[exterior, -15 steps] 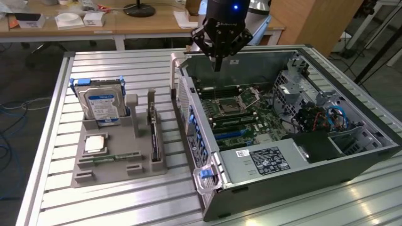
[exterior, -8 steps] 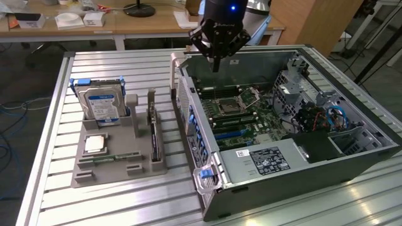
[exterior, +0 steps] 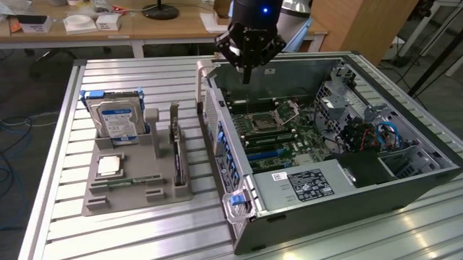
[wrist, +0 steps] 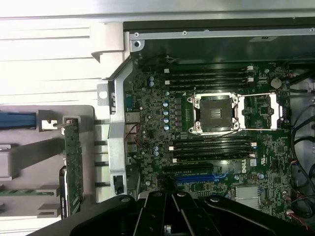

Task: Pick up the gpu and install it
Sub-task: 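Reach for the gpu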

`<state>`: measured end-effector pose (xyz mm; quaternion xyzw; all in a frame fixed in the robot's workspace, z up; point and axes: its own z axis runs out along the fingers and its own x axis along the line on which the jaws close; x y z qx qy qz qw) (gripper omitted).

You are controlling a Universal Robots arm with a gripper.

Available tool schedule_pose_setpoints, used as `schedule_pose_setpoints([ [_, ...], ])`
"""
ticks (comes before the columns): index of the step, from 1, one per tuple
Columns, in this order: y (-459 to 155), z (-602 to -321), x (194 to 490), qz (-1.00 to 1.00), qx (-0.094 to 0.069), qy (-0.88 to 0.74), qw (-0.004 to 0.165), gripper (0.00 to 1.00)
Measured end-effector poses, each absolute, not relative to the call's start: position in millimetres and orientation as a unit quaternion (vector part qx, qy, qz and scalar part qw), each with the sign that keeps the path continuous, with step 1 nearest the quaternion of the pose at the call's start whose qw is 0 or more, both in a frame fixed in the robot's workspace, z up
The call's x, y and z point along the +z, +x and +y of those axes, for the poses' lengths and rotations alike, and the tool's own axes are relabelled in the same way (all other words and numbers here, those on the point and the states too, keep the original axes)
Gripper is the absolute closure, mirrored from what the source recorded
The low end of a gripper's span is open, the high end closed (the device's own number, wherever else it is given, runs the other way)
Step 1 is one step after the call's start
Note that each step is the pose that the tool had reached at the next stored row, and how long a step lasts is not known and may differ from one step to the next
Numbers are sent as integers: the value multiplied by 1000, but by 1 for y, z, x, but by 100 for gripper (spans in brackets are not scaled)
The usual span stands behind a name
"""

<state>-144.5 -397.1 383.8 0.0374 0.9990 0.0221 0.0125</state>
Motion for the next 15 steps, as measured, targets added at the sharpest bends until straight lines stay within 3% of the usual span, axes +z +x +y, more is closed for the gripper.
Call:
schedule_pose_setpoints([
  [15, -154, -397, 381, 999, 22, 37, 12, 89],
])
